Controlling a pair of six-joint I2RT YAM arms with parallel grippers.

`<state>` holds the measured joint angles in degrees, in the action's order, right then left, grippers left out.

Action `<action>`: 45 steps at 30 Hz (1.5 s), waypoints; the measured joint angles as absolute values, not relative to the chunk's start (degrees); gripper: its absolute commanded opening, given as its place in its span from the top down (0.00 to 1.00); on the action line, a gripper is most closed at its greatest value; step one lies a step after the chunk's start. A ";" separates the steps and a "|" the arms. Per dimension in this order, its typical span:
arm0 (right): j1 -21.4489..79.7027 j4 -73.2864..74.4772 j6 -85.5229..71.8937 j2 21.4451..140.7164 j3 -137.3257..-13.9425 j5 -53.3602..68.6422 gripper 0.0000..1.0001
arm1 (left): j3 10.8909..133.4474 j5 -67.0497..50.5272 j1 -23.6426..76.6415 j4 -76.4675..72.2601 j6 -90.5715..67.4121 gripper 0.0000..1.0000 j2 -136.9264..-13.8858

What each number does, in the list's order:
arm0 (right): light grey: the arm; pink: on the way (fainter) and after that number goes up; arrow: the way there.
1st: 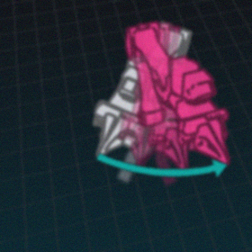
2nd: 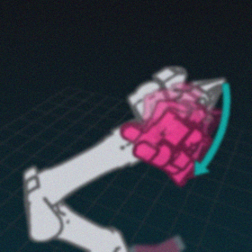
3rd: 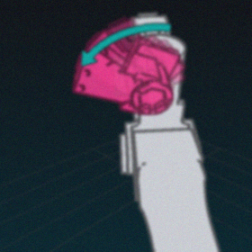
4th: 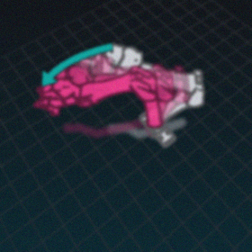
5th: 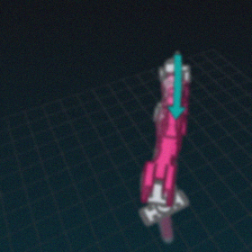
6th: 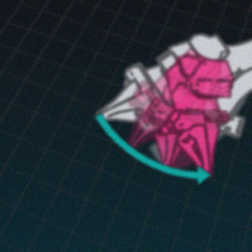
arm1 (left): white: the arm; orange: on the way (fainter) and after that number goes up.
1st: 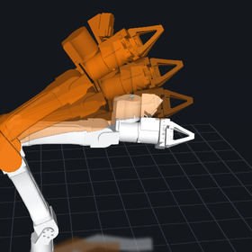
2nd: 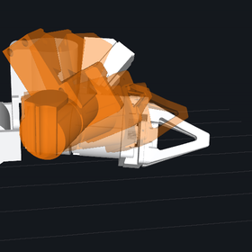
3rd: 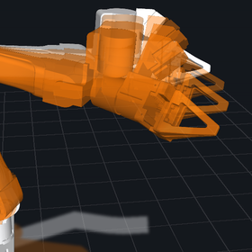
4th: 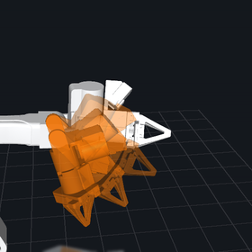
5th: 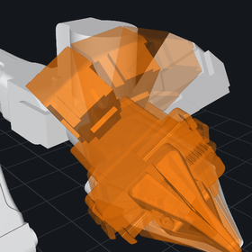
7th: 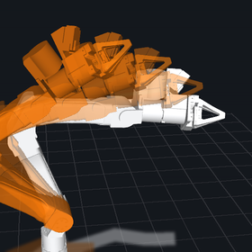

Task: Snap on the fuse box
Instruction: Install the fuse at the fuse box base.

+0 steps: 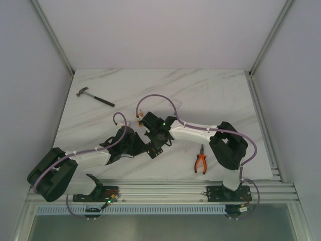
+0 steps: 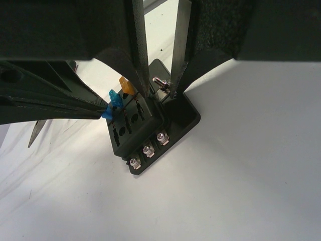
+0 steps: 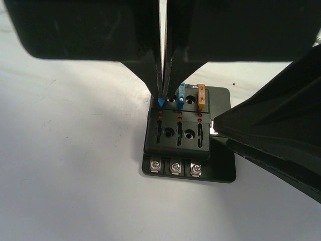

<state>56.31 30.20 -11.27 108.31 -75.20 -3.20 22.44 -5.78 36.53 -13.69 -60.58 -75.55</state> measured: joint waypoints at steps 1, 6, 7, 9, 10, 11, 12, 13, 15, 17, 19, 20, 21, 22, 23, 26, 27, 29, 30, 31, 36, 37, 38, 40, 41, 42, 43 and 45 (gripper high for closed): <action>56.36 30.35 -11.05 108.49 -75.35 -3.22 1.00 | 22.44 -5.78 36.53 -13.69 -60.58 0.66 -75.55; 56.40 30.63 -10.68 109.21 -75.83 -3.27 1.00 | 22.44 -5.78 36.51 -13.69 -60.58 0.67 -75.64; 56.40 31.03 -10.68 109.58 -76.25 -3.29 1.00 | 22.44 -5.80 36.49 -13.72 -60.62 0.67 -75.68; 56.42 32.14 -10.68 110.43 -77.41 -3.38 1.00 | 22.44 -5.82 36.49 -13.72 -60.62 0.67 -75.70; 56.42 32.82 -10.68 110.93 -78.08 -3.42 1.00 | 22.44 -5.80 36.47 -13.72 -60.62 0.67 -75.70; 56.45 33.21 -10.66 111.39 -78.65 -3.46 1.00 | 22.44 -5.80 36.45 -13.72 -60.62 0.67 -75.70; 56.45 33.36 -10.66 111.81 -79.20 -3.51 1.00 | 22.44 -5.78 36.42 -13.72 -60.62 0.67 -75.70; 56.45 33.41 -10.66 112.22 -79.70 -3.60 1.00 | 22.44 -5.74 36.40 -13.72 -60.62 0.66 -75.68; 56.34 33.61 -10.66 112.71 -80.27 -3.68 1.00 | 22.41 -5.72 36.34 -13.72 -60.62 0.66 -75.68; 56.21 33.67 -10.66 112.81 -80.36 -3.66 1.00 | 22.41 -5.69 36.34 -13.72 -60.62 0.66 -75.68; 56.16 33.74 -10.66 112.84 -80.42 -3.66 1.00 | 22.41 -5.72 36.34 -13.72 -60.62 0.66 -75.68; 56.16 33.71 -10.66 112.84 -80.42 -3.64 1.00 | 22.41 -5.72 36.34 -13.72 -60.62 0.66 -75.68; 56.18 33.69 -10.63 112.73 -80.42 -3.55 1.00 | 22.41 -5.72 36.34 -13.72 -60.62 0.66 -75.68; 56.18 33.65 -10.59 112.51 -80.36 -3.46 1.00 | 22.41 -5.72 36.34 -13.72 -60.62 0.66 -75.66; 56.18 33.47 -10.57 112.12 -80.12 -3.38 1.00 | 22.41 -5.72 36.34 -13.72 -60.60 0.66 -75.57; 56.07 30.94 -10.59 109.84 -77.56 -2.94 1.00 | 22.37 -5.69 36.34 -13.37 -60.55 0.66 -75.02; 56.07 29.91 -10.59 108.77 -76.55 -2.81 1.00 | 22.37 -5.69 36.34 -13.17 -60.55 0.66 -74.81; 56.07 28.32 -10.68 107.37 -74.96 -2.81 0.99 | 22.37 -5.67 36.34 -12.97 -60.53 0.66 -74.59; 56.07 28.05 -10.85 106.76 -74.39 -2.74 0.96 | 22.37 -5.67 36.34 -12.82 -60.51 0.66 -74.50; 56.07 28.18 -10.96 106.28 -74.00 -2.66 0.94 | 22.37 -5.67 36.34 -12.78 -60.51 0.66 -74.41; 56.10 30.70 -12.19 104.51 -73.43 -2.66 0.81 | 22.37 -5.67 36.34 -12.64 -60.34 0.66 -74.39; 56.07 30.81 -12.43 104.14 -73.43 -2.76 0.80 | 22.37 -5.67 36.34 -12.60 -60.31 0.65 -74.35; 56.07 30.87 -12.64 103.70 -73.43 -2.83 0.79 | 22.37 -5.67 36.34 -12.53 -60.31 0.65 -74.28; 56.07 30.87 -13.10 103.07 -73.43 -2.90 0.78 | 22.37 -5.67 36.34 -12.51 -60.29 0.65 -74.24; 56.07 30.87 -13.28 102.89 -73.43 -2.90 0.78 | 22.37 -5.67 36.34 -12.47 -60.23 0.65 -74.24; 56.07 30.87 -13.39 102.83 -73.43 -2.90 0.78 | 22.39 -5.69 36.34 -12.40 -60.12 0.65 -74.24; 56.05 30.87 -13.50 102.83 -73.43 -2.87 0.78 | 22.41 -5.69 36.34 -12.34 -59.90 0.65 -74.24; 55.96 31.00 -13.69 102.83 -73.43 -2.83 0.79 | 22.59 -5.72 36.34 -12.34 -59.68 0.65 -74.37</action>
